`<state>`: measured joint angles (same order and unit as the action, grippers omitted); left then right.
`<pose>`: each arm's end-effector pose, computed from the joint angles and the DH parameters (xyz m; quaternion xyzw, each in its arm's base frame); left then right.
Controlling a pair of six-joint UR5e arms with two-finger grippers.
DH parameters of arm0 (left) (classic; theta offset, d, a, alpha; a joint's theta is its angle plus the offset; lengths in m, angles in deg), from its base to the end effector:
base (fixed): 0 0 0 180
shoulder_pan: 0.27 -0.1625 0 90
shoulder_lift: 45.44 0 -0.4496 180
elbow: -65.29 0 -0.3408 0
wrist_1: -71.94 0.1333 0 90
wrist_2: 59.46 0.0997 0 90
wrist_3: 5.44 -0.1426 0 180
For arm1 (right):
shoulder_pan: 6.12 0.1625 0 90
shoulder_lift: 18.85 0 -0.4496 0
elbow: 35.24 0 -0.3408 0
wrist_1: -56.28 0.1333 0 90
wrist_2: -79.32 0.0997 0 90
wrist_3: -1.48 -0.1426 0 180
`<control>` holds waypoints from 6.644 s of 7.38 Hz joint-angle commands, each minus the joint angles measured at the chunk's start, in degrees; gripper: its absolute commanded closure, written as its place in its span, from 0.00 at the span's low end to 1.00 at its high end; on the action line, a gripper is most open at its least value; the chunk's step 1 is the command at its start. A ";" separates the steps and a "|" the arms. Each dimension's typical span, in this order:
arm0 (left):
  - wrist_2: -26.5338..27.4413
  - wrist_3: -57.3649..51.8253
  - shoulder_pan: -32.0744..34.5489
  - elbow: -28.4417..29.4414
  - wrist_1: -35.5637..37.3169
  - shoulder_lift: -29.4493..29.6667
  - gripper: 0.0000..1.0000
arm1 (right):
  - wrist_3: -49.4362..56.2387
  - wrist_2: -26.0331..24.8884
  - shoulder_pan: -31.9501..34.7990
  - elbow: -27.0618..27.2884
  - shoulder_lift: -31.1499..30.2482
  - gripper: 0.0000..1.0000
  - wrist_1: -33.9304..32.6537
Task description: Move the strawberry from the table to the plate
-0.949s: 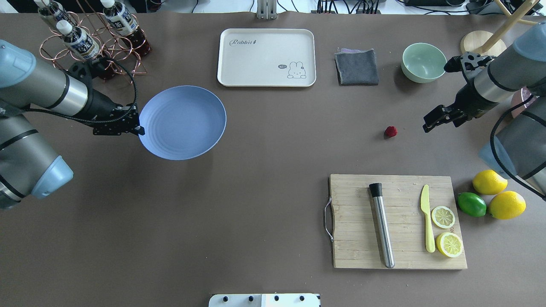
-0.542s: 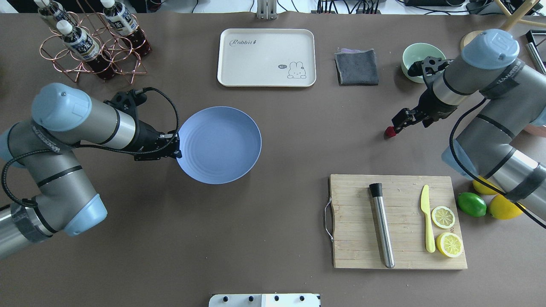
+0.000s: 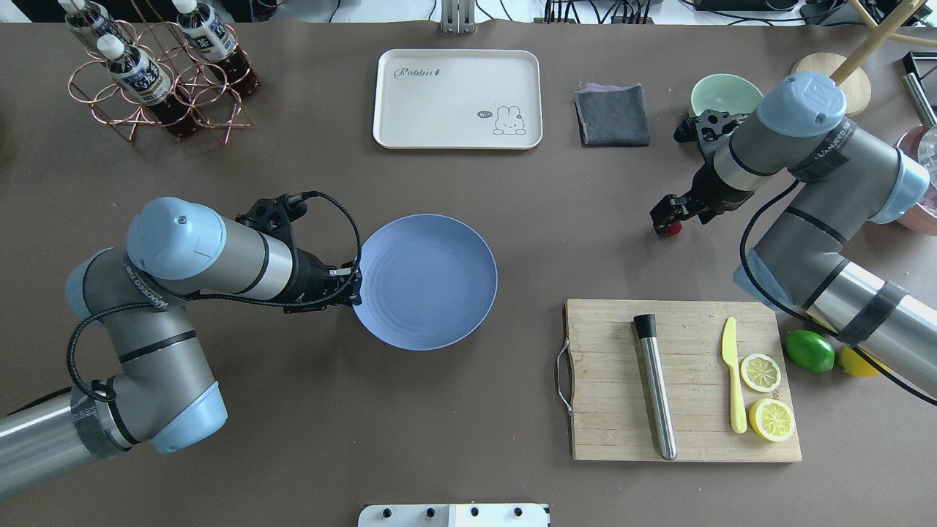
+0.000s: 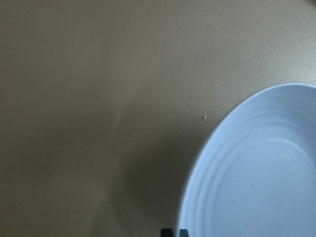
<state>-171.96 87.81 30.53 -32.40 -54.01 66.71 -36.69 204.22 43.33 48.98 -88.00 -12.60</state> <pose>0.4975 -0.3883 0.3724 -0.0323 0.5564 -0.1398 0.8185 -0.3759 -0.5189 0.5296 0.0483 -0.4083 -0.1120 0.9047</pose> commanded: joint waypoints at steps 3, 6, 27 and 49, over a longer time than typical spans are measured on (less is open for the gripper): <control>1.49 0.44 -1.36 0.92 0.00 0.62 1.00 | -0.94 -1.94 -1.20 -0.20 0.69 0.51 0.42; 1.40 0.26 -1.54 0.92 0.00 0.70 0.36 | -1.03 -1.94 -1.20 -0.11 0.69 0.83 0.42; -22.33 -46.93 33.43 -1.10 17.46 -13.19 0.33 | -32.69 -10.28 -15.86 4.59 24.17 0.00 -12.45; -22.41 -98.44 60.16 3.64 45.27 -18.36 0.03 | 61.02 6.05 44.85 2.70 -12.32 0.00 -31.75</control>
<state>-194.32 -10.61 90.73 -28.96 -8.75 48.72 24.57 209.75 87.92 50.75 -100.11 -44.39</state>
